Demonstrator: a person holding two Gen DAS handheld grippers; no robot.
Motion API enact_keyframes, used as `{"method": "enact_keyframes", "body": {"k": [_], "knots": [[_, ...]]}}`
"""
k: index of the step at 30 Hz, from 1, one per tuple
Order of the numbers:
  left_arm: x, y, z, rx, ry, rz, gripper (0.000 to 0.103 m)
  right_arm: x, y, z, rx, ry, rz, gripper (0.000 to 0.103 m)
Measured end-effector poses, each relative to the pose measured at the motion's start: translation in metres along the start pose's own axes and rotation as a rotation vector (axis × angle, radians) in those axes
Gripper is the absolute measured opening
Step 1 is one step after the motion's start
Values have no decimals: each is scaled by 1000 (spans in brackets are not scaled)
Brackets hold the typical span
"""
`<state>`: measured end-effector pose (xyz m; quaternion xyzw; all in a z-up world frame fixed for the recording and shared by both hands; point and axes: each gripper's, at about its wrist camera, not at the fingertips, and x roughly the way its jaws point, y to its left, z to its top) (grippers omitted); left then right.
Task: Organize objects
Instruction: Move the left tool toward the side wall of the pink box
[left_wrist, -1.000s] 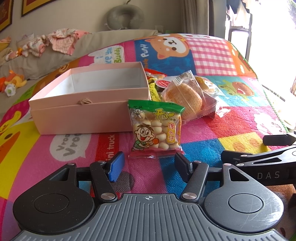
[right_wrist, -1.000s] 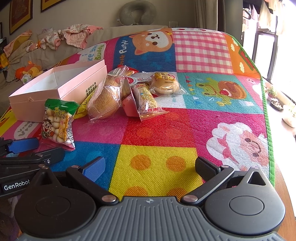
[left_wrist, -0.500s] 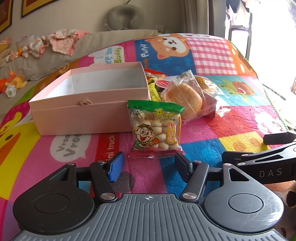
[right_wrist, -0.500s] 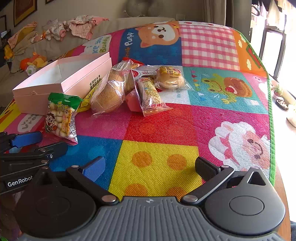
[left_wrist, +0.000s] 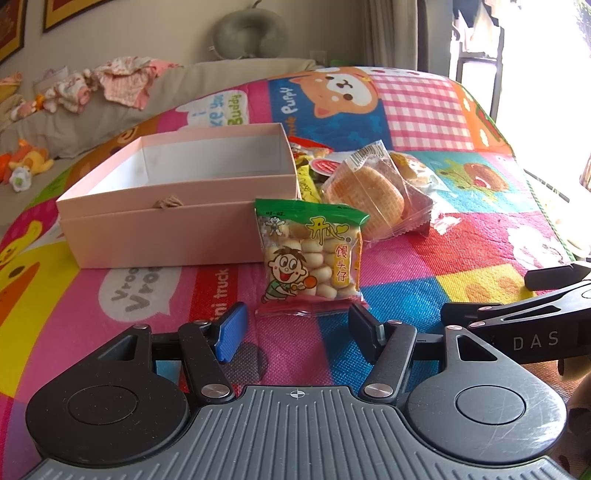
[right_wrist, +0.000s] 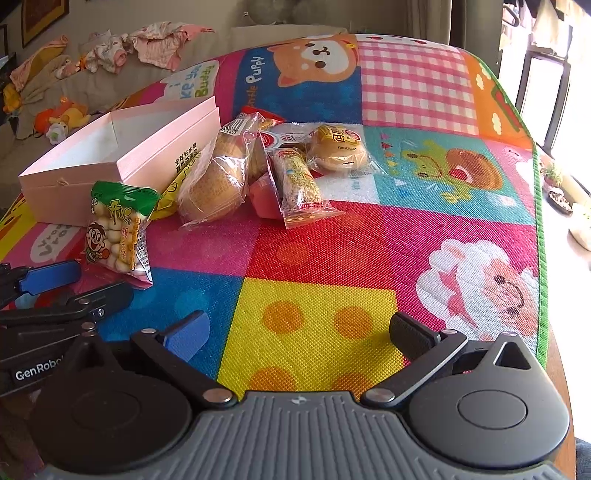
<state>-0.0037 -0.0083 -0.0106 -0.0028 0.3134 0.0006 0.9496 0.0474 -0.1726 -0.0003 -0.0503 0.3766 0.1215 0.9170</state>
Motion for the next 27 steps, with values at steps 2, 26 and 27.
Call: {"method": "enact_keyframes", "body": {"k": [2,26,27], "knots": [[0,1,0,0,0,0,66,0,0,1,4,5,-2,103],[-44,94,109,-18,-52,33,62,-92,8,65,-13,-276,96,103],[-36,104,120,-8,-40,55,62,-93,8,69,-17,-285,102,103]]}}
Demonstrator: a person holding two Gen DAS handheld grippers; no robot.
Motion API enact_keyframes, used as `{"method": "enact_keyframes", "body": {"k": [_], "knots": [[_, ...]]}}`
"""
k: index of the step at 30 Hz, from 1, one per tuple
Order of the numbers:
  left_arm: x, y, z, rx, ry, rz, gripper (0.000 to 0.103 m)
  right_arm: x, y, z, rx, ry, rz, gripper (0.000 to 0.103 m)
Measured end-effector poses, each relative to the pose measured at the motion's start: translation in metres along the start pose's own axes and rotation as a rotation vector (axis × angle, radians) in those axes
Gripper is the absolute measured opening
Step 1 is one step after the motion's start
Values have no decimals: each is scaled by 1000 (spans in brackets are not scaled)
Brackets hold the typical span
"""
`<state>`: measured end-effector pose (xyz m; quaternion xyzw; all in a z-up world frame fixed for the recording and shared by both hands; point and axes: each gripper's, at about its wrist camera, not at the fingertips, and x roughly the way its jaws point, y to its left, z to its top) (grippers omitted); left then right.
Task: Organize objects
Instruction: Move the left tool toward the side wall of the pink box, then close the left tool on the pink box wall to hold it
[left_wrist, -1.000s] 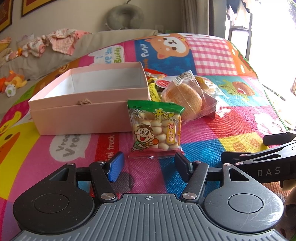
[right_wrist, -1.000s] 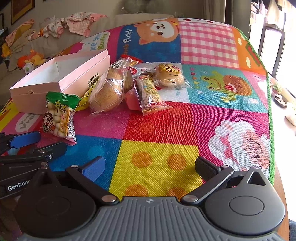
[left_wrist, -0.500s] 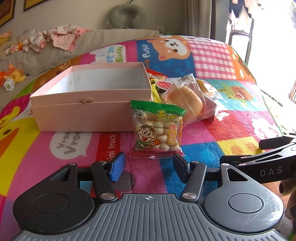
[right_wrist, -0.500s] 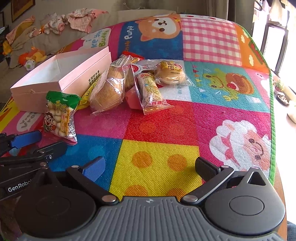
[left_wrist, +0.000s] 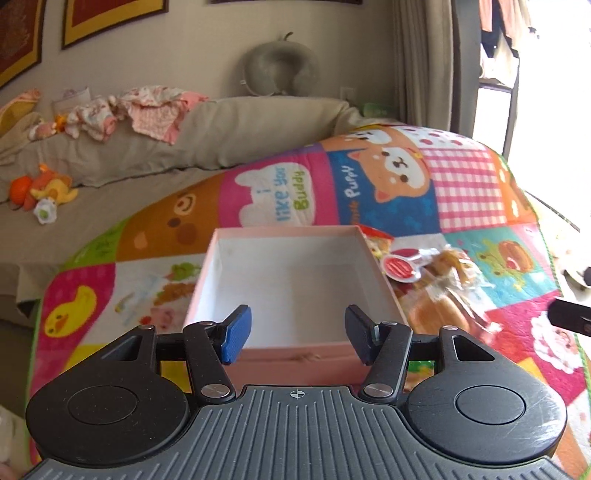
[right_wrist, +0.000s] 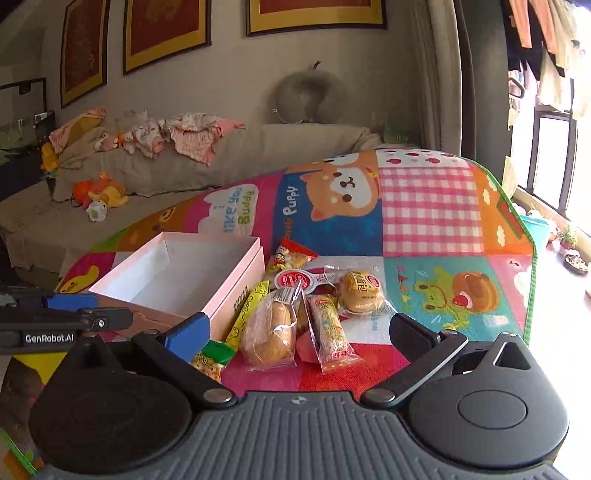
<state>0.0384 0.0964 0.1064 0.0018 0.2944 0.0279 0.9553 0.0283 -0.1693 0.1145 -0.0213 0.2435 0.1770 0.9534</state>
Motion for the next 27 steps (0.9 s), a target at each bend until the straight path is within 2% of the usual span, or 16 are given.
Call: {"method": "enact_keyframes", "body": {"k": [2,5,8,12,15,17,19,21,24,27], "knots": [[22,27,18,-26,43,16,62,3,1,6,-17,-9,-8,103],[55,73,39,-119,117,10,62,9,4,8,-36,15,-10,103],[86,104,50,-133,187,7,62,13,5,5,-56,43,9,103],[122,119,51,-135,254,24,61,18,12,-5,-106,67,46,103],[148,118,45,-178,306,-40,61,28,18,-14,-114,113,113,103],[166,109,37,-169,365,-44,61,36,25,-23,-121,146,154,103],[178,99,28,-137,416,-20,54,48,34,-30,-137,184,180,103],[186,92,21,-113,451,-13,31,60,42,-37,-141,209,199,103],[183,91,23,-129,450,5,19,83,53,-41,-127,256,211,103],[179,99,25,-169,459,5,12,104,63,-43,-111,291,208,103]]}}
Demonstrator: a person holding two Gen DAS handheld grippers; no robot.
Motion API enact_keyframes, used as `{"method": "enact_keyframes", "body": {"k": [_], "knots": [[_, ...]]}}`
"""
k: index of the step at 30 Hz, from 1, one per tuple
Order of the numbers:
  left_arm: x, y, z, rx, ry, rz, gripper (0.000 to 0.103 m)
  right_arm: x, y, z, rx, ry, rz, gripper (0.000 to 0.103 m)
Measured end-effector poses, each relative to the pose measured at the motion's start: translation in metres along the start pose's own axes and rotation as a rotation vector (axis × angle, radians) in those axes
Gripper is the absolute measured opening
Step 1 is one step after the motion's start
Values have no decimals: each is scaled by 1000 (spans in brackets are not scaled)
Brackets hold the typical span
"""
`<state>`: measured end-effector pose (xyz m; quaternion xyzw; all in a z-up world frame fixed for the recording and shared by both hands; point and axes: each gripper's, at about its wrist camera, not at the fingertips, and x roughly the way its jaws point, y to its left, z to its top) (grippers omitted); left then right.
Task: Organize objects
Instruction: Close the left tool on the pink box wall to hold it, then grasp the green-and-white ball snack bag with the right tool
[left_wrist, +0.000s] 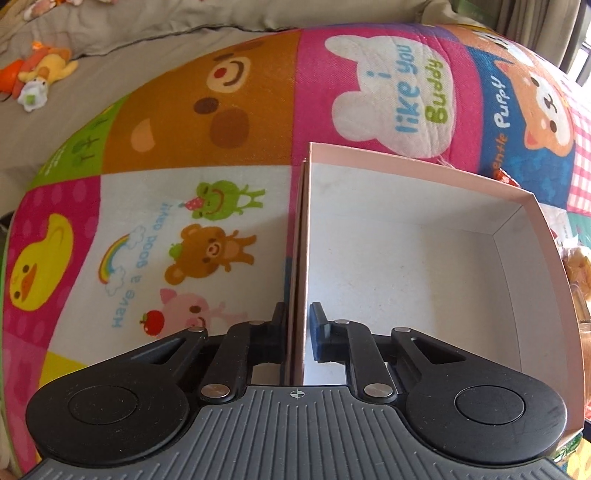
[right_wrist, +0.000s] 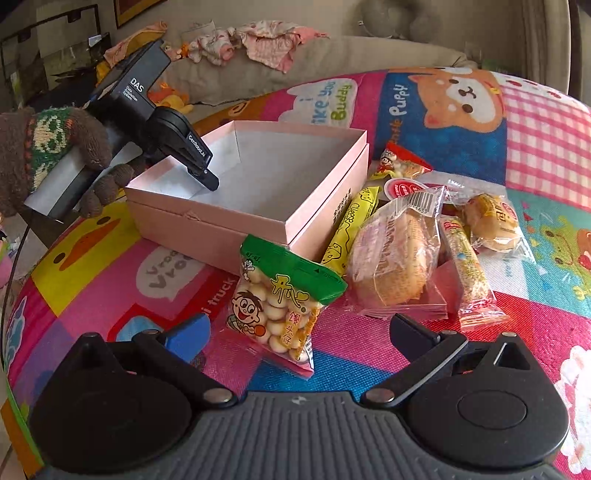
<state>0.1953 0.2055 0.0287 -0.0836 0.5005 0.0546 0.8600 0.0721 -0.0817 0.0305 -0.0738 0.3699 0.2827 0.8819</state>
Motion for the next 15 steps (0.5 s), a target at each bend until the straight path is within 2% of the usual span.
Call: {"method": "enact_keyframes", "body": {"k": [6,7,9,12,15], "knots": [[-10,0,-10,-1,11,-12,12,25,6,10,13,11,-22,101],[-12,-3,-12,2,13,-17,13,27,6,10,8,15,-29,96],[-15,-7,-14,0,14,-25,13,30,5,11,-4,46,-20,71],[-16,-12,-16,-28,15,-41,13,24,-1,12,0,75,-1,54],[-18,-16,-18,-35,12,-47,14,6,-2,7,-43,80,-36,53]]}}
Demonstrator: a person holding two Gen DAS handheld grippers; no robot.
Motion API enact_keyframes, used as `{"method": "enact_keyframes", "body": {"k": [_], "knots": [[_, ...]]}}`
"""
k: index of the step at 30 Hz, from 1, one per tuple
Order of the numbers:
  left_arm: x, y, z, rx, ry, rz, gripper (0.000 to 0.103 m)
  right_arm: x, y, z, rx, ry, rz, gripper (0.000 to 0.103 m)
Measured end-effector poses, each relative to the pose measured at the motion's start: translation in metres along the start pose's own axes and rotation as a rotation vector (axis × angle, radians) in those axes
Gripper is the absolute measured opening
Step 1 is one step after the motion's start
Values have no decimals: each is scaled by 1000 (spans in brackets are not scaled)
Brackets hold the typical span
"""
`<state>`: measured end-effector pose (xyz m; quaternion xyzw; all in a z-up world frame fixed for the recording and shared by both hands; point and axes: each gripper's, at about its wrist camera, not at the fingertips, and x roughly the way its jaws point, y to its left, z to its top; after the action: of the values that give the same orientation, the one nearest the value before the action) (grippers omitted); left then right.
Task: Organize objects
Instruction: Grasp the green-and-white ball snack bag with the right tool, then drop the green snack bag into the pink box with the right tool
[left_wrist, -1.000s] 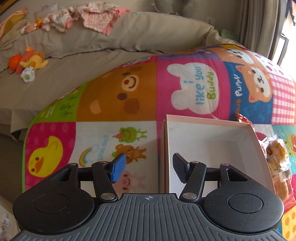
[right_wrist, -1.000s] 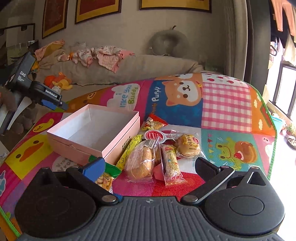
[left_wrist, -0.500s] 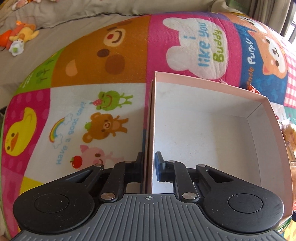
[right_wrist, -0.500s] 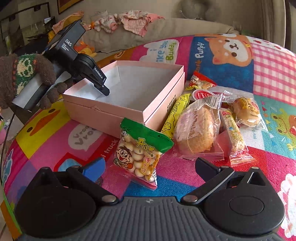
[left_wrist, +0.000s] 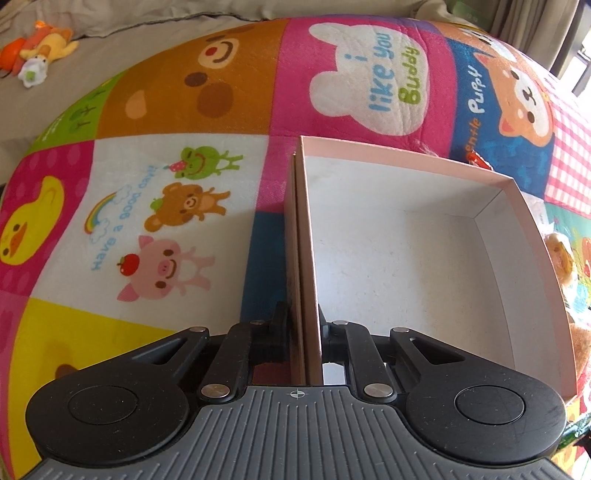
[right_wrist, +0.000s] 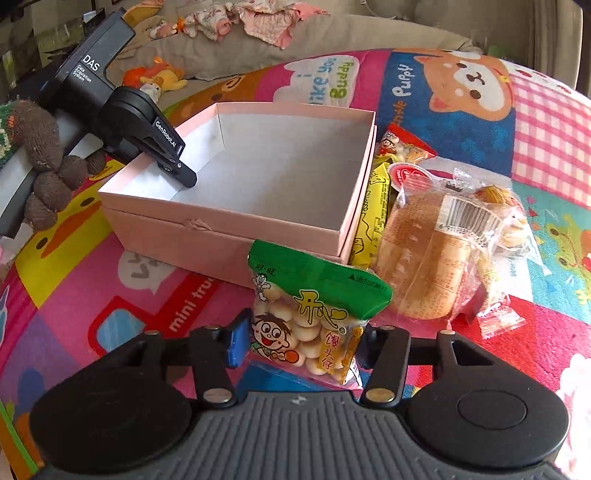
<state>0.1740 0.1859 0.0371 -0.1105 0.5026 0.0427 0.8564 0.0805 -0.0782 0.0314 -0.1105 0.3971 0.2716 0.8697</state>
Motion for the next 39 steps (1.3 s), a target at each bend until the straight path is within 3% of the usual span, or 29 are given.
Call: {"method": "enact_keyframes", "body": {"k": [11,19,24,28,29,30,31,32,35,39], "knots": [[-3,-5,-6,12,-4,-11,14,-81,-15,-20,3,-3,-12,53],[-4,-8,-10,13,-6,-24,14,-108,-12,19,46,-88,91,53],[-4,-7,-11,12,-10,-24,15,-92,-8,69,80,-129,131,53],[-4,-7,-12,-2,-12,-27,15,-54,-6,129,169,-132,184,53],[-5,-6,-13,-8,-11,-31,15,-40,-5,143,195,-132,198,58],[-5,-5,-13,-14,-12,-36,16,-24,-2,156,209,-113,225,79],[-5,-5,-14,-17,-13,-40,16,-8,1,168,211,-90,256,85],[-6,-4,-15,-16,-17,-43,16,3,2,176,216,-85,250,86],[-6,-5,-17,-11,-30,-43,16,10,-3,182,202,-113,193,86],[-7,-6,-19,-10,-36,-46,17,-18,-29,158,145,-198,98,86]]}}
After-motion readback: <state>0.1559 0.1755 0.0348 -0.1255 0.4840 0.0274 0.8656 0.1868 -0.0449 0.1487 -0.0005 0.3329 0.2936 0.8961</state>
